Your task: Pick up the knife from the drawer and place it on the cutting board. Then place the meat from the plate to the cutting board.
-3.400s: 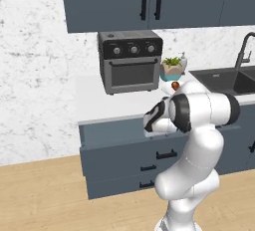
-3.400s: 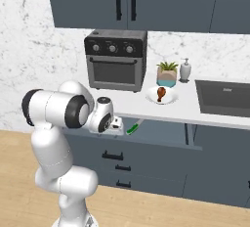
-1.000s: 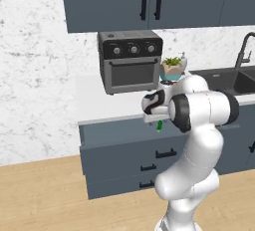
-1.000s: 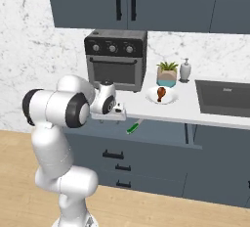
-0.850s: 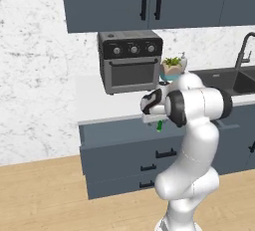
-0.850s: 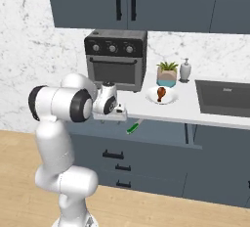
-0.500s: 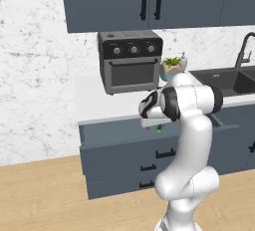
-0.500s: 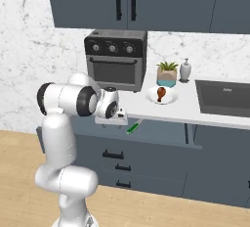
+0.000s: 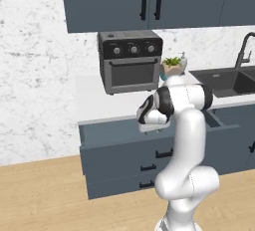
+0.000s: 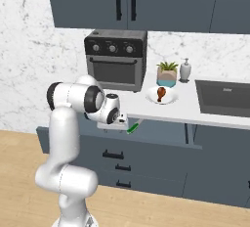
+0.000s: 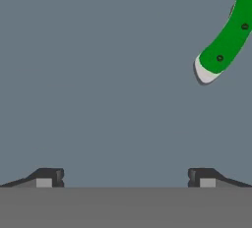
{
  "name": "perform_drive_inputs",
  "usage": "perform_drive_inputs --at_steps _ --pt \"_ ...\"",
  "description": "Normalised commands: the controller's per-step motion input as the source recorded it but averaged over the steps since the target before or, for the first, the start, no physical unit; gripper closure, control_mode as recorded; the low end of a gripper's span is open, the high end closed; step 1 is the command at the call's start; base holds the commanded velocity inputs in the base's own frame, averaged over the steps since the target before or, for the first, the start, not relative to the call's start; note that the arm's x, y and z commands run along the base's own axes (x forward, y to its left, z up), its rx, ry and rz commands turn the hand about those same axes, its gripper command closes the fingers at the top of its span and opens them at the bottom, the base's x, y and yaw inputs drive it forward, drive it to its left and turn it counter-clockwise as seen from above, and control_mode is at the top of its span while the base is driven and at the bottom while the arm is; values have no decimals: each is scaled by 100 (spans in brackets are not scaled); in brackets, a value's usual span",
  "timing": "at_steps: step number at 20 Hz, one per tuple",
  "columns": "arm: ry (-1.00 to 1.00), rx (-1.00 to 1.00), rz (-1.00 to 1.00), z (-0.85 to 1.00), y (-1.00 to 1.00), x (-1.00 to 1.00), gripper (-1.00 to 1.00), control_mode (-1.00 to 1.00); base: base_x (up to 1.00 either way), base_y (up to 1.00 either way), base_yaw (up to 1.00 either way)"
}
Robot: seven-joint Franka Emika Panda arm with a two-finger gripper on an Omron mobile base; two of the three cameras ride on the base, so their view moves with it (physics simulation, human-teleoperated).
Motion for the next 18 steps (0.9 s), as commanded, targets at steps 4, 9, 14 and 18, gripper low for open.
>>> perform_drive_inputs --at_steps 4,9,14,18 --pt "1 0 0 -39 0 29 -100 -100 0 0 0" --pt "10 0 0 -16 0 16 -100 -100 0 0 0" --pt "17 0 0 -19 -5 -13 -100 -100 0 0 0" --pt "16 0 -2 2 -19 -59 -100 -100 0 0 0"
